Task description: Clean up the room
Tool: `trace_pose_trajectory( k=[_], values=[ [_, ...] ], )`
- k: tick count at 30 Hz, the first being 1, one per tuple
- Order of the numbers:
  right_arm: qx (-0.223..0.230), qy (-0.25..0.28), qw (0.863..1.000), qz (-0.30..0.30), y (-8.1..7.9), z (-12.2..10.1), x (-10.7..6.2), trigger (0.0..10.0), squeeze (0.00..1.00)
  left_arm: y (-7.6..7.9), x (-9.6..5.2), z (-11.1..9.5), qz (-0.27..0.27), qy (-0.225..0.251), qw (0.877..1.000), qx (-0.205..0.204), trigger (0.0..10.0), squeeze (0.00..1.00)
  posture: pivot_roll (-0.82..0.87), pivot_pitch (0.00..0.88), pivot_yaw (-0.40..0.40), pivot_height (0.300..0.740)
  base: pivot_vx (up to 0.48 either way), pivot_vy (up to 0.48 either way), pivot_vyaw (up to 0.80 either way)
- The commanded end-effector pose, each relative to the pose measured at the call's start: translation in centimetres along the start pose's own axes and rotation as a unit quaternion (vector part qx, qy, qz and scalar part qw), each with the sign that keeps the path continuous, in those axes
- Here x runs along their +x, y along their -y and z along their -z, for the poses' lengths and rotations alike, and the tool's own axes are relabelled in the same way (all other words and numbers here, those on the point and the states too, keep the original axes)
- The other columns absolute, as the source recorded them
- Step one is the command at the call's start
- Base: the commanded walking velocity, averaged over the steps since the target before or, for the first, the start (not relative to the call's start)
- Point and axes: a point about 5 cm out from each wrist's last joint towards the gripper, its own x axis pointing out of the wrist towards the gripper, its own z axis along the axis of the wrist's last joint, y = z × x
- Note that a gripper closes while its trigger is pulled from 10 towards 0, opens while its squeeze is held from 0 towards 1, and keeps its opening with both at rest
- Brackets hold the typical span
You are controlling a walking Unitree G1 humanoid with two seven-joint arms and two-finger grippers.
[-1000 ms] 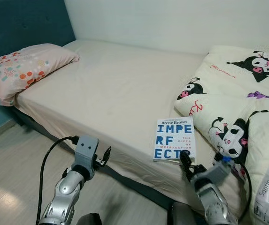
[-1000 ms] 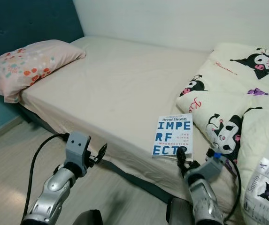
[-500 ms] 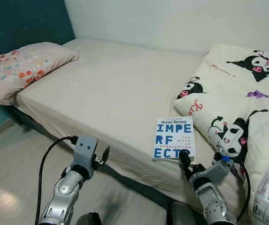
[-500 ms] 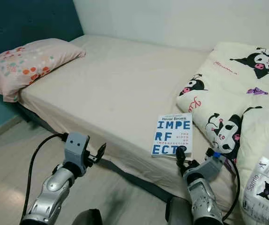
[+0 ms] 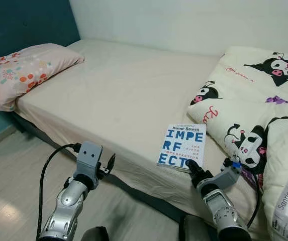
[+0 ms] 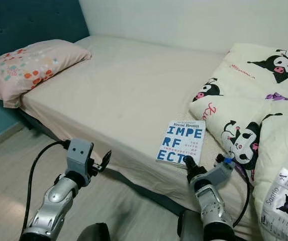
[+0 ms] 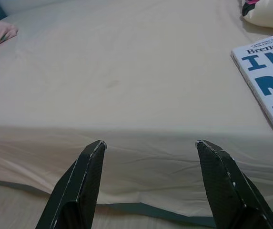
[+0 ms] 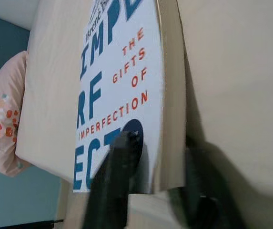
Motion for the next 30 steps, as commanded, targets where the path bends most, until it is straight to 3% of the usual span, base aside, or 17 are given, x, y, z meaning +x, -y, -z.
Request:
trace_pose_trajectory(
  k=[1,11,16,17,19,22,25,26,27,30],
  values=[
    [0.014,-0.015,1.000,0.001,0.0,0.9,0.0,0.0,0.00,-0.8,-0.4,0.2,-0.009,-0.005,1.000,0.017,10.0,0.00,0.02,0.128,0.059,0.561,0.000,0.000,0.00],
    [0.004,-0.011,1.000,-0.012,-0.3,0.3,0.2,0.0,0.00,-0.8,-0.1,0.1,-0.013,-0.002,1.000,0.012,10.0,0.00,0.02,0.109,0.058,0.561,0.000,0.000,0.00],
    [-0.135,-0.016,0.983,-0.125,-3.7,-1.0,0.2,0.0,0.00,-0.9,0.4,-0.2,-0.039,0.000,0.999,-0.012,10.0,0.00,0.01,0.075,0.054,0.561,0.000,0.000,0.00],
    [-0.135,-0.016,0.983,-0.125,-3.7,-1.0,0.2,0.0,0.00,-0.9,0.4,-0.2,-0.039,0.000,0.999,-0.012,10.0,0.00,0.01,0.075,0.054,0.561,0.000,0.000,0.00],
    [-0.159,0.005,0.972,-0.175,-5.8,-2.1,-0.1,0.0,0.00,-1.0,0.8,-0.5,-0.060,0.002,0.998,-0.032,10.0,0.00,-0.01,0.044,0.054,0.561,0.000,0.000,0.00],
    [-0.186,0.032,0.959,-0.211,-7.5,-3.0,-0.4,0.0,0.00,-0.7,1.5,-1.1,-0.067,0.009,0.997,-0.049,10.0,0.00,-0.02,0.019,0.051,0.561,0.000,0.000,0.00],
    [-0.196,0.041,0.956,-0.215,-7.8,-3.2,-0.4,0.0,0.00,-0.5,1.8,-1.3,-0.066,0.010,0.996,-0.051,10.0,0.00,-0.02,0.019,0.051,0.561,0.000,0.000,0.00],
    [-0.216,0.052,0.952,-0.212,-7.9,-3.3,-0.5,3.7,0.00,-0.4,2.0,-1.5,-0.065,0.012,0.996,-0.055,10.0,0.00,-0.02,0.011,0.050,0.561,0.000,0.000,0.00],
    [-0.246,0.065,0.946,-0.202,-7.9,-3.5,-0.5,10.0,0.00,-0.2,2.2,-1.7,-0.064,0.013,0.996,-0.055,10.0,0.00,-0.03,0.006,0.049,0.561,0.000,0.000,0.00],
    [-0.282,0.082,0.936,-0.195,-7.9,-3.7,-0.5,10.0,0.00,-0.1,2.3,-1.9,-0.063,0.015,0.996,-0.055,10.0,0.00,-0.03,0.000,0.050,0.561,0.000,0.000,0.00]
  ],
)
